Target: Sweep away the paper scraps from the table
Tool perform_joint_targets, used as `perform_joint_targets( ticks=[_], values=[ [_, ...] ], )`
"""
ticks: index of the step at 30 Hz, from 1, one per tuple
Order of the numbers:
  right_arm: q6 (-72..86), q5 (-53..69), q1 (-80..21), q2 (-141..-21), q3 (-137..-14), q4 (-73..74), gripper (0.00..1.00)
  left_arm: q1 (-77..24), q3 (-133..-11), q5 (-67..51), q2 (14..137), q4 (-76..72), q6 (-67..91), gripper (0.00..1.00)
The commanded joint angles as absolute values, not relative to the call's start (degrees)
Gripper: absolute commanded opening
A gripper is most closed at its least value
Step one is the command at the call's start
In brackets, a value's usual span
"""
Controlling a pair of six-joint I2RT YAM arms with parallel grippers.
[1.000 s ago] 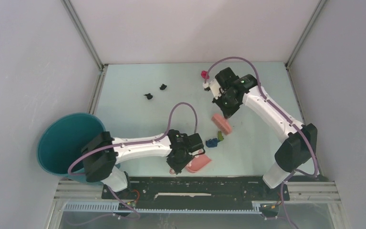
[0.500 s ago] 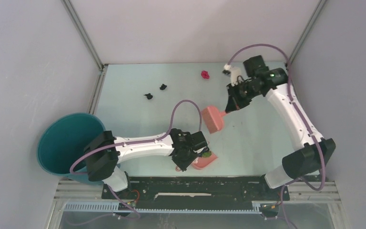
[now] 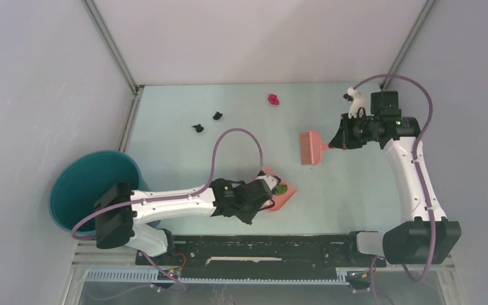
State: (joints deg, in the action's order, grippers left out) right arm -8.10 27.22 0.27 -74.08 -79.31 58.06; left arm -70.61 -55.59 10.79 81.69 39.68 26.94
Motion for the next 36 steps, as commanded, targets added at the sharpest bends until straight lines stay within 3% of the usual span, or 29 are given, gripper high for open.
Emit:
perform_joint_targets(
  ticks=[1, 11, 25, 36],
  values=[
    [-6.5, 30.1, 2.4, -71.6, -73.6, 53.4, 0.00, -70.6, -62.1, 18.2, 80.6, 41.5, 30.5, 0.00],
    [-5.7, 33.9, 2.6, -69.2, -63.6, 48.7, 0.00, -69.9, -72.1, 25.8, 75.0, 58.4, 42.3, 0.00],
    [-6.4, 37.6, 2.6, -71.0, -60.0, 46.3, 0.00, -63.6, -80.4, 35.1, 55.8, 77.1, 58.2, 0.00],
    [-7.6, 38.8, 2.5, -72.0, -58.7, 46.5, 0.00, -62.9, -78.1, 41.8, 37.1, 79.7, 72.0, 0.00]
  ],
)
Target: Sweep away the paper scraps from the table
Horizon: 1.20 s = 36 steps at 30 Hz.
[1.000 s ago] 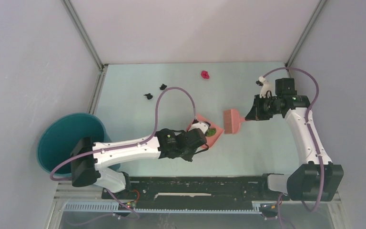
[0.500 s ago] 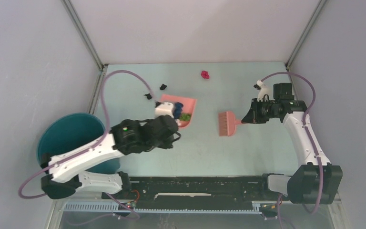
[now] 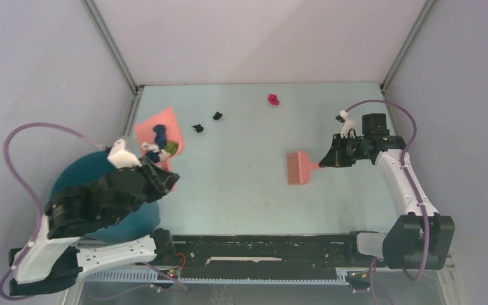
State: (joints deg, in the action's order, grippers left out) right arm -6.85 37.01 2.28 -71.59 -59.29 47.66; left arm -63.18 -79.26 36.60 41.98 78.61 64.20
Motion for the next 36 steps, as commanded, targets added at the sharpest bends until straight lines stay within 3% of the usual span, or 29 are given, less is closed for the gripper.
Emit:
perform_joint_targets(
  ticks=[1, 8, 17, 28, 32, 36],
  values=[
    [-7.7, 38.8, 2.5, -72.0, -58.6, 46.5, 0.00, -62.9, -77.2, 42.5, 34.3, 79.5, 73.5, 0.00],
    [-8.2, 38.7, 2.4, -72.9, -58.4, 46.5, 0.00, -63.0, -65.5, 48.7, 15.2, 73.4, 85.8, 0.00],
    [-8.9, 37.6, 1.3, -74.0, -58.4, 46.9, 0.00, -62.5, -52.8, 52.3, 4.8, 45.1, 78.2, 0.00],
    [-9.4, 36.9, 0.4, -76.0, -58.4, 47.0, 0.00, -62.5, -47.8, 63.3, 8.4, 11.7, 57.8, 0.00],
    [-9.6, 36.6, 0.2, -76.8, -58.4, 47.1, 0.00, -62.5, -44.3, 64.2, 10.4, -8.0, 49.4, 0.00],
    [-9.8, 36.6, 0.3, -77.1, -58.4, 47.4, 0.00, -62.5, -45.1, 63.9, 14.0, -15.8, 43.8, 0.00]
  ],
)
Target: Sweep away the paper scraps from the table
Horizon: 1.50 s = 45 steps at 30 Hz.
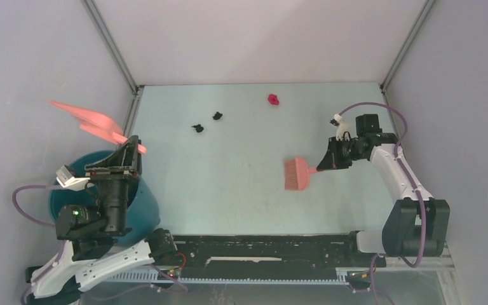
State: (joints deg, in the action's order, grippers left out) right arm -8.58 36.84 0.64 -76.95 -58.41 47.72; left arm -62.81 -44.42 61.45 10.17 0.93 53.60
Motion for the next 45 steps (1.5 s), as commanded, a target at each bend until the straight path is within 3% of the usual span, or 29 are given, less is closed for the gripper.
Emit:
perform_joint_targets(
  ticks=[1, 9, 14, 27, 35, 45],
  values=[
    [-9.8, 36.7, 0.3, -77.1, -58.4, 47.4, 0.00, -62.5, -45.2, 63.7, 14.7, -17.0, 43.2, 0.00],
    [-10.2, 36.8, 0.3, -77.4, -58.4, 47.6, 0.00, -62.5, -45.6, 63.7, 17.8, -15.8, 42.2, 0.00],
    [-10.2, 37.0, 0.4, -77.1, -58.4, 47.6, 0.00, -62.5, -49.1, 59.2, 22.9, -10.5, 32.5, 0.00],
    [-10.2, 36.8, 0.8, -77.0, -58.4, 47.6, 0.00, -62.5, -71.1, 46.5, 51.1, 24.9, 14.5, 0.00],
    [-10.2, 37.6, 1.4, -76.8, -58.4, 47.7, 0.00, -62.5, -82.7, 33.2, 70.3, 55.7, 25.7, 0.00],
    [-12.3, 39.9, 0.8, -79.2, -69.4, 50.2, 0.00, -62.5, -69.1, 17.4, 67.1, 65.4, 39.7, 0.00]
  ],
)
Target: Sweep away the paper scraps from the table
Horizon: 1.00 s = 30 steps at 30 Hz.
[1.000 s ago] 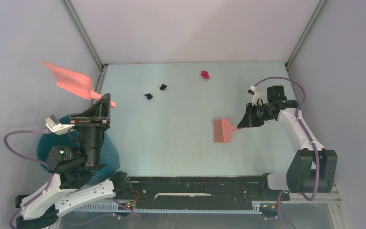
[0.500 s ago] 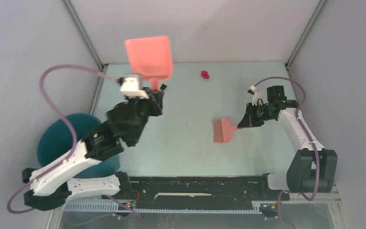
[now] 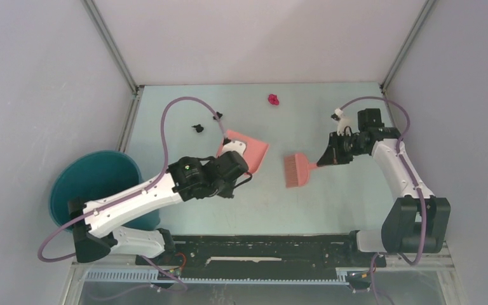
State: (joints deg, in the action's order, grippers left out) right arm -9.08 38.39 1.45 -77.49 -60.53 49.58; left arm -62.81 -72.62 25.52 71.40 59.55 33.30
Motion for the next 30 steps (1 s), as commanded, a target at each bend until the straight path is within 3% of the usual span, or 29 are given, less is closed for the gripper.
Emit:
perform_joint_targets(
  ticks=[1, 17, 22, 30],
  values=[
    [-13.0, 38.8, 0.4, -80.2, -72.1, 50.7, 0.00, -62.6, -67.7, 16.3, 66.6, 65.9, 40.1, 0.00],
    [-32.0, 16.2, -19.6, -111.1, -129.0, 68.2, 0.00, -63.5, -52.3, 11.0, 63.7, 64.7, 40.6, 0.00],
    [-40.2, 6.4, -28.2, -114.5, -128.8, 59.5, 0.00, -63.6, -49.3, 11.7, 62.3, 63.9, 40.2, 0.00],
    [-60.6, 7.8, -36.6, -114.8, -115.9, 28.0, 0.00, -64.2, -45.7, 9.4, 58.1, 61.8, 39.9, 0.00]
  ],
)
